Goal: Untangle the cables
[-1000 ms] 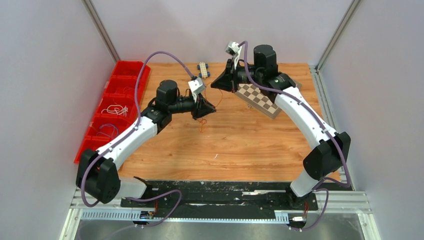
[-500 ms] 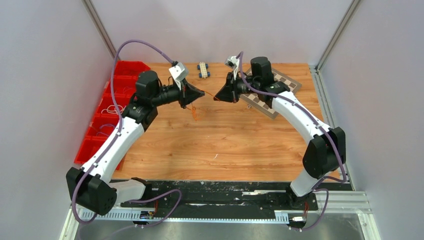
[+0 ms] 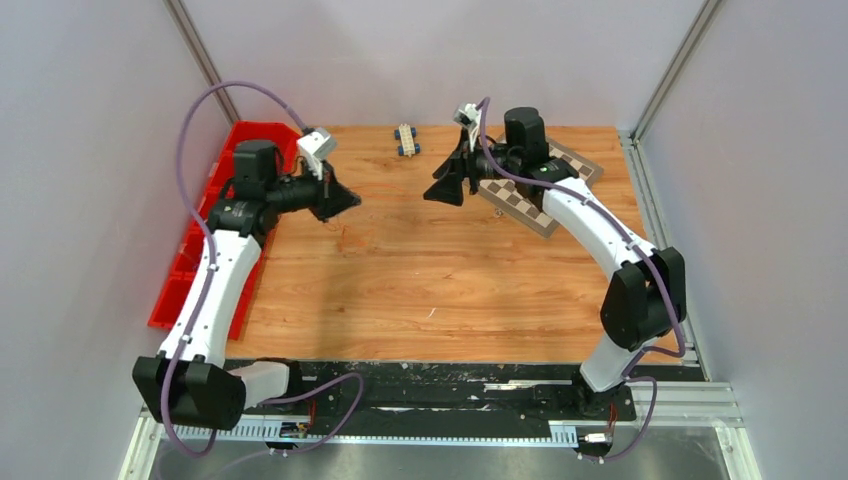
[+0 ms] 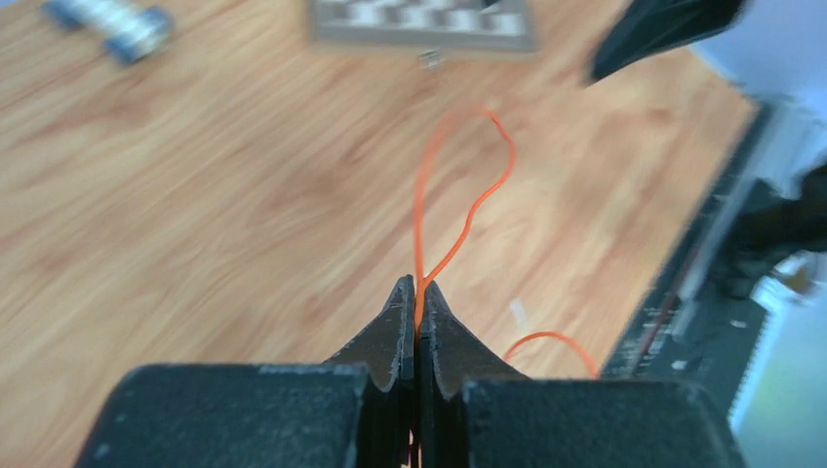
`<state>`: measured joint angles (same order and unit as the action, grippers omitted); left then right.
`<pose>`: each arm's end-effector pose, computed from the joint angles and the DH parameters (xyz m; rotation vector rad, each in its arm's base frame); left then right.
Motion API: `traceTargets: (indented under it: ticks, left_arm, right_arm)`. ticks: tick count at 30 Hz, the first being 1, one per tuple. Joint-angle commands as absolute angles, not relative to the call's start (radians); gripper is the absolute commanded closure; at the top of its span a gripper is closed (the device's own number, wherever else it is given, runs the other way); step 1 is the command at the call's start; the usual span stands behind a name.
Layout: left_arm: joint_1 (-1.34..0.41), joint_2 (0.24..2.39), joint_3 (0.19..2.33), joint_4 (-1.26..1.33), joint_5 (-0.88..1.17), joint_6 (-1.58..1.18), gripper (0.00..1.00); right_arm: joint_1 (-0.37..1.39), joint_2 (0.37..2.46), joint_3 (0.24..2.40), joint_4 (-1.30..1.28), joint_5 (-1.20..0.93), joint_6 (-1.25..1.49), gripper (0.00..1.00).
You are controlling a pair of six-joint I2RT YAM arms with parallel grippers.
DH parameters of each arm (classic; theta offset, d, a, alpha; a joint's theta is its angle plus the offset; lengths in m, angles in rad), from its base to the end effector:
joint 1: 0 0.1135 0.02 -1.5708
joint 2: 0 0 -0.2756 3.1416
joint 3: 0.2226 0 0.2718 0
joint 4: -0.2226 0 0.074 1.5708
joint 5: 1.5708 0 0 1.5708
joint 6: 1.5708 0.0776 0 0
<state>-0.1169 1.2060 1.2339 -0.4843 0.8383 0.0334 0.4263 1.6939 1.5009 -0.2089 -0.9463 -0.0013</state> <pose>0.2892 -0.0921 0.3829 0.6691 1.8564 -0.8959 0.3704 0.2374 0.3484 -1.0201 1.7004 1.2019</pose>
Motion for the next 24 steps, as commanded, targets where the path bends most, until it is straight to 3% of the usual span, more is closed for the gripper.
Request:
traceTargets:
  ticks: [1, 7, 16, 24]
  left_arm:
    - [0.092, 1.09, 1.325, -0.787, 0.731, 0.369, 1.0]
    - [0.302, 1.061, 1.324, -1.198, 0.571, 0.722, 1.0]
    - [0.616, 1.023, 1.249, -1.444, 0.397, 1.425, 1.0]
    - [0.62, 1.165, 1.294, -1.444, -0.018, 1.452, 1.0]
  right_arm:
    - [0.322, 1.669, 1.463, -0.304, -0.924, -0.041, 0.21]
    - [0.302, 1.642, 1.406, -0.339, -0.932, -0.083, 0.12]
    - [0.303, 1.654, 1.386, -0.386, -0.97, -0.136, 0.08]
    - [0.297, 1.66, 1.405, -0.438, -0.971, -0.188, 0.08]
